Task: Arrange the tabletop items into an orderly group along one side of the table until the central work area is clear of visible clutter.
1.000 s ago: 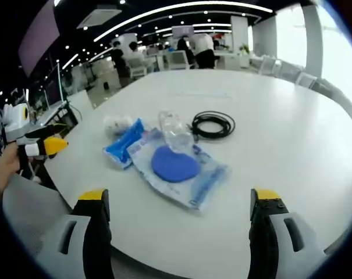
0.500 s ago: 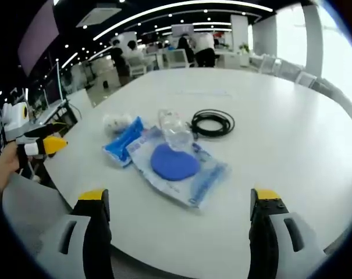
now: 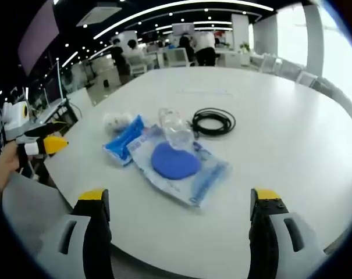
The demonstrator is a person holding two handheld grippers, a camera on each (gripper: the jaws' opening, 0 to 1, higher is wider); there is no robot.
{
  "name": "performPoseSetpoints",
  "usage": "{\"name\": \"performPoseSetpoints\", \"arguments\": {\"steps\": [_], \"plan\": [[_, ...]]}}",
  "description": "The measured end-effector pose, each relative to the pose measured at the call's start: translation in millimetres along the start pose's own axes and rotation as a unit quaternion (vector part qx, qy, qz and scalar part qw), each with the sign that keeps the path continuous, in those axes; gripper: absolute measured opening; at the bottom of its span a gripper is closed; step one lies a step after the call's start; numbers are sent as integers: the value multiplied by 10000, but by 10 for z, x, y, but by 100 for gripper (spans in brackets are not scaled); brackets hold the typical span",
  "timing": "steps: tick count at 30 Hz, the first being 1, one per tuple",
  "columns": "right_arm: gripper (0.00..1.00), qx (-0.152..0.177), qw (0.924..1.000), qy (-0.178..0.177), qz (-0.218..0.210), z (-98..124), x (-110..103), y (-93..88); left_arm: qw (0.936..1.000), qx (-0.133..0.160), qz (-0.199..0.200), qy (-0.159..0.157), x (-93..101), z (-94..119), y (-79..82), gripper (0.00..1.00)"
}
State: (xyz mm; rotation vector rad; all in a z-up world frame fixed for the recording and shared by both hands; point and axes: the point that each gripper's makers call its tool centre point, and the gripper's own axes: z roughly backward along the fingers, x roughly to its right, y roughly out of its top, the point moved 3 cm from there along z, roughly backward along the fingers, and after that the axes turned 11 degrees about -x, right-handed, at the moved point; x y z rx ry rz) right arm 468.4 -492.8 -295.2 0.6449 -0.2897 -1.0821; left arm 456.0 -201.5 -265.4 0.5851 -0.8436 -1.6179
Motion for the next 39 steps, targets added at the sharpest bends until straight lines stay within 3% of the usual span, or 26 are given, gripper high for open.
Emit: {"name": "performPoseSetpoints", "arguments": {"steps": [23, 39], "plan": [[100, 212, 9993, 285, -105, 28, -66, 65, 10000, -45, -16, 44, -20, 16, -13, 93], [99, 220, 9989, 401, 96, 6, -147, 83, 10000, -65, -48, 34, -20, 13, -13, 93]]}}
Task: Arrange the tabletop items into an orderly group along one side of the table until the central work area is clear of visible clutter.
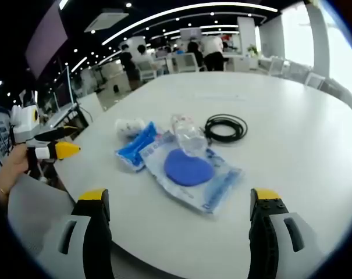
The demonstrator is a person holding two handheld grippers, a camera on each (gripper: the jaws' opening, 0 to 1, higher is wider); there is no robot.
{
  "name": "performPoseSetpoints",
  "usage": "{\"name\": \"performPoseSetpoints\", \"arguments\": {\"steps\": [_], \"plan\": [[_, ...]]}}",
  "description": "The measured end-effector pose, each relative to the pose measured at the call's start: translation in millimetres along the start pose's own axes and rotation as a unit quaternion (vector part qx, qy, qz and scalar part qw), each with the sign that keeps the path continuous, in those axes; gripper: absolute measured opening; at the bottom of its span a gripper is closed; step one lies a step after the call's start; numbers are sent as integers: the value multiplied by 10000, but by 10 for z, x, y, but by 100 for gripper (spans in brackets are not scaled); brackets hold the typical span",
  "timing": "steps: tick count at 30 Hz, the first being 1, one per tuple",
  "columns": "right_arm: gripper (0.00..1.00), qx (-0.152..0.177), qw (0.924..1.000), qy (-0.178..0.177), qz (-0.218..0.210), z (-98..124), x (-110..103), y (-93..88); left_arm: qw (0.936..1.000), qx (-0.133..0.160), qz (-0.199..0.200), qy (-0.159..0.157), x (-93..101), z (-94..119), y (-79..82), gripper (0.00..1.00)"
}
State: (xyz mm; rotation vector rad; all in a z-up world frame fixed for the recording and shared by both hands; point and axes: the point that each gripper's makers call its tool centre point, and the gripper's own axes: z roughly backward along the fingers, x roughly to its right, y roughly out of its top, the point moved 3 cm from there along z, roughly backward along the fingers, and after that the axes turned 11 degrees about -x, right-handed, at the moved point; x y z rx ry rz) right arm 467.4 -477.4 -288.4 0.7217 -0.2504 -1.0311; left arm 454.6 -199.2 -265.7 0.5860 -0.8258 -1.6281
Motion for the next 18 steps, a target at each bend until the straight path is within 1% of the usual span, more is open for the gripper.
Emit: {"name": "performPoseSetpoints", "arguments": {"steps": [8, 11, 18], "plan": [[99, 52, 10000, 16, 70, -6, -9, 25, 10000, -36, -12, 2, 1, -10, -8, 92], [99, -49, 9999, -9, 161, -30, -24, 2, 10000, -25, -22, 36, -14, -3, -8, 91], [99, -74, 9997, 60, 225, -41, -55, 12, 10000, -38, 71, -16, -14, -5, -13, 91]]}}
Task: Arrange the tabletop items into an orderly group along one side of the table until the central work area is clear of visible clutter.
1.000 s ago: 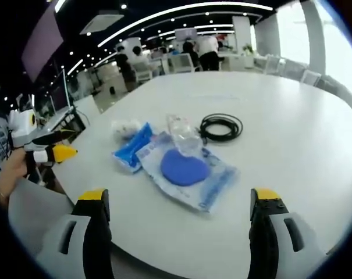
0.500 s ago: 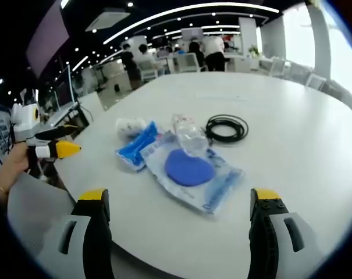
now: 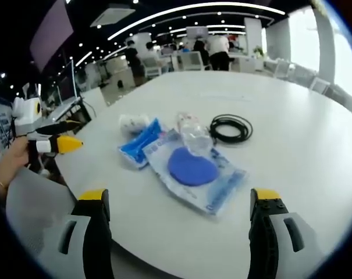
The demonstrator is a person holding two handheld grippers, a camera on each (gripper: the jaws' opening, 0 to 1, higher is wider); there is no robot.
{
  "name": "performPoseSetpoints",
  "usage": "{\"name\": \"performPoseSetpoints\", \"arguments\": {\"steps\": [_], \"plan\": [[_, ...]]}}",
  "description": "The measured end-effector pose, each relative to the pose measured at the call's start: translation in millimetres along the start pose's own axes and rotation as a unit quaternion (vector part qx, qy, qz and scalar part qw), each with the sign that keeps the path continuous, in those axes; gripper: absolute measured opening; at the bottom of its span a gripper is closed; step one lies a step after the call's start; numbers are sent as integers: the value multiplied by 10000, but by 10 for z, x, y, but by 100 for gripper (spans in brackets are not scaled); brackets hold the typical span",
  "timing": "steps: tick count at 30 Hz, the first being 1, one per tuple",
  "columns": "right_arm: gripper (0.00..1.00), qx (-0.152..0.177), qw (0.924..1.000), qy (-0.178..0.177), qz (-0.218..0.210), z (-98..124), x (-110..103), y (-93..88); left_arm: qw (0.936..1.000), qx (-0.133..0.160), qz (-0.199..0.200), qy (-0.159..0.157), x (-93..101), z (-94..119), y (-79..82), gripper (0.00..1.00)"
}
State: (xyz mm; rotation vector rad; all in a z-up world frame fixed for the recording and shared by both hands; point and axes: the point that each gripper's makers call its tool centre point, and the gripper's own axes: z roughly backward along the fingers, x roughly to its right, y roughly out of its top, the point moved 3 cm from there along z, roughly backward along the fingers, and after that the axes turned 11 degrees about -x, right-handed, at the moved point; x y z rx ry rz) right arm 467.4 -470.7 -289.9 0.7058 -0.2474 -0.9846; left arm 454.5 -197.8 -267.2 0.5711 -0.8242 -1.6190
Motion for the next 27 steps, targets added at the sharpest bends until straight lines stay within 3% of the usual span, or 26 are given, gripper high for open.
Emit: {"name": "performPoseSetpoints", "arguments": {"steps": [5, 14, 27], "plan": [[99, 201, 9995, 200, -101, 40, -37, 84, 10000, 31, -35, 1, 13, -1, 12, 92], [99, 227, 9992, 292, -126, 34, -31, 149, 10000, -7, -59, -10, 24, -5, -1, 93], [99, 292, 9992, 178, 219, -8, 62, 416, 9999, -4, -125, -25, 44, -6, 9, 93]]}}
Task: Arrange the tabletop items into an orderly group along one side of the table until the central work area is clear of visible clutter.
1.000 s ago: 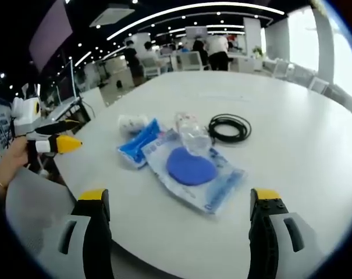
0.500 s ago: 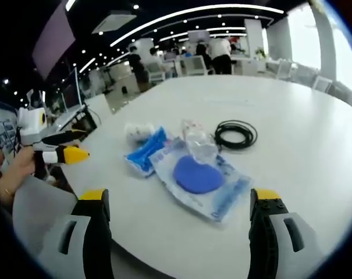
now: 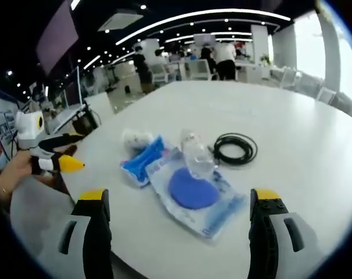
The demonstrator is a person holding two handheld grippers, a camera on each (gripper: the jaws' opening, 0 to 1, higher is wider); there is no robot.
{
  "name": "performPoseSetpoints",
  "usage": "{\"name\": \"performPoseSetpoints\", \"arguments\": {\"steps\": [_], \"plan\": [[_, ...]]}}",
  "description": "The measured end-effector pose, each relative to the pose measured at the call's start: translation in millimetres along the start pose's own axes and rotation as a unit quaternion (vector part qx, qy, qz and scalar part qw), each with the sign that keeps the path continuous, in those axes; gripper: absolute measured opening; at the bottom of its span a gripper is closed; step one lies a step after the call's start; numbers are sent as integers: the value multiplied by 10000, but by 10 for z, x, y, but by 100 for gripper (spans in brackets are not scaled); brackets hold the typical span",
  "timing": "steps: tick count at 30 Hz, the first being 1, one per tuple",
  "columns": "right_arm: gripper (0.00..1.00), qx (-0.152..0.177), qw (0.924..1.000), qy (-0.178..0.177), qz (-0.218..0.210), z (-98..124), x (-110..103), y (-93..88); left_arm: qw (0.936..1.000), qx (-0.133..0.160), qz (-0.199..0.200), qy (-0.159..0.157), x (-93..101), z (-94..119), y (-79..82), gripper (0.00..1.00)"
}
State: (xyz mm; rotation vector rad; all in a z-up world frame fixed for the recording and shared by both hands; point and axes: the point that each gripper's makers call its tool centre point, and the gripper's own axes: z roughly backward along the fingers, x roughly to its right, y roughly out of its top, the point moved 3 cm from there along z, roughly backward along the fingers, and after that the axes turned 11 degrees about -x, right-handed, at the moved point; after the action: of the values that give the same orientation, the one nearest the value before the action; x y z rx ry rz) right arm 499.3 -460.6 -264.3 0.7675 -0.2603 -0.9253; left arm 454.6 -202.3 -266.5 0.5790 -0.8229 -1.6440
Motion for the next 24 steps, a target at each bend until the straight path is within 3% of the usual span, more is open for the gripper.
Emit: {"name": "performPoseSetpoints", "arguments": {"steps": [24], "plan": [[99, -169, 9982, 23, 579, -388, 171, 436, 9999, 11, 7, -142, 30, 1, 12, 93]]}}
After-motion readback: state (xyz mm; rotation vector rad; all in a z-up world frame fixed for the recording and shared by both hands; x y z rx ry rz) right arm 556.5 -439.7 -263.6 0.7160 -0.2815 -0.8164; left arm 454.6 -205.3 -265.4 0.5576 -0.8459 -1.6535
